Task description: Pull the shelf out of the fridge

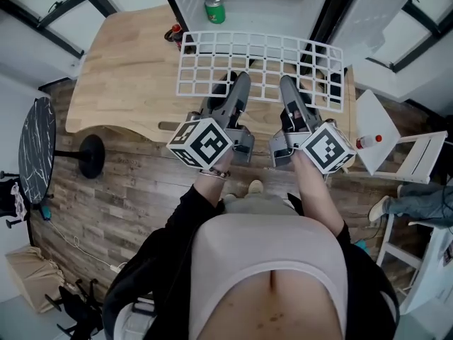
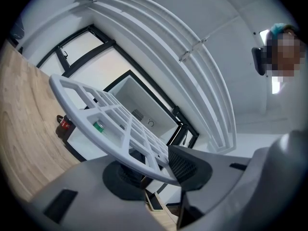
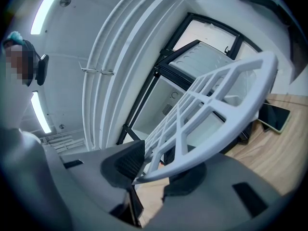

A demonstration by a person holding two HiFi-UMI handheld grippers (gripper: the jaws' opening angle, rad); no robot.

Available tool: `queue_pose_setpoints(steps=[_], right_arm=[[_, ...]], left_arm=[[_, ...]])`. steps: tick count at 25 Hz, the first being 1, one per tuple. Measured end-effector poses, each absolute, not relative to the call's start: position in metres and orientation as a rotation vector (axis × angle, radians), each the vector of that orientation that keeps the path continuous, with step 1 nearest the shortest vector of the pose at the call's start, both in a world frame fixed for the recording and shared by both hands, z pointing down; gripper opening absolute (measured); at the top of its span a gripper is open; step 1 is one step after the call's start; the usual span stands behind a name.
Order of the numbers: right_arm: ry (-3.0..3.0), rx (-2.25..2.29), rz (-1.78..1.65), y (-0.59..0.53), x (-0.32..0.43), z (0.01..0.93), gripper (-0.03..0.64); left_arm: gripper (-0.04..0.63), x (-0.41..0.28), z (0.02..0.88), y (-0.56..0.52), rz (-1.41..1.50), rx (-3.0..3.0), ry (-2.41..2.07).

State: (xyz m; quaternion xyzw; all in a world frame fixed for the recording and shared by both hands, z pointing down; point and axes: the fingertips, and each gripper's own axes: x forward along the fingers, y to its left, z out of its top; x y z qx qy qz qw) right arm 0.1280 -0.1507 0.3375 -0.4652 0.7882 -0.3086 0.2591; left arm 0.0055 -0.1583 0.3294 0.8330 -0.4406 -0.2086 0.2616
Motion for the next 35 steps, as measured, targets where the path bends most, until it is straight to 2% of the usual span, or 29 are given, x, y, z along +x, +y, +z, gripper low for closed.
queue_pose_setpoints(steps=[35], right_arm=[[2.131, -1.248, -0.8, 0.02, 0.023, 0.333, 0.128]], left_arm=[[0.149, -0.094, 0.331, 0.01, -0.556, 2.272, -1.143]])
